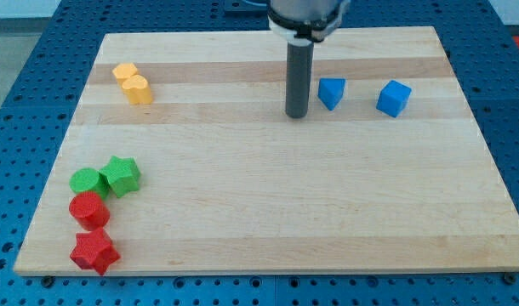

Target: Push blue triangle into blue cube

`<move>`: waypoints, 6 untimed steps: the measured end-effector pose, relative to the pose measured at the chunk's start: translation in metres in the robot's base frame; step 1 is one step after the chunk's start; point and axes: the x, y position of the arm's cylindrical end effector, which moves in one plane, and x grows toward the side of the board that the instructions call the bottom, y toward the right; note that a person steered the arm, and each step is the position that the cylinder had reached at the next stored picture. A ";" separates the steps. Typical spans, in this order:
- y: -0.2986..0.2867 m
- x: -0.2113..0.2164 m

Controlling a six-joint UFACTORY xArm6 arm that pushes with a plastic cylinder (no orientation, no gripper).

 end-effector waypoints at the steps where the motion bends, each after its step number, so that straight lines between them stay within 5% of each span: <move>1: 0.000 -0.012; 3: 0.049 -0.044; 6: 0.136 -0.010</move>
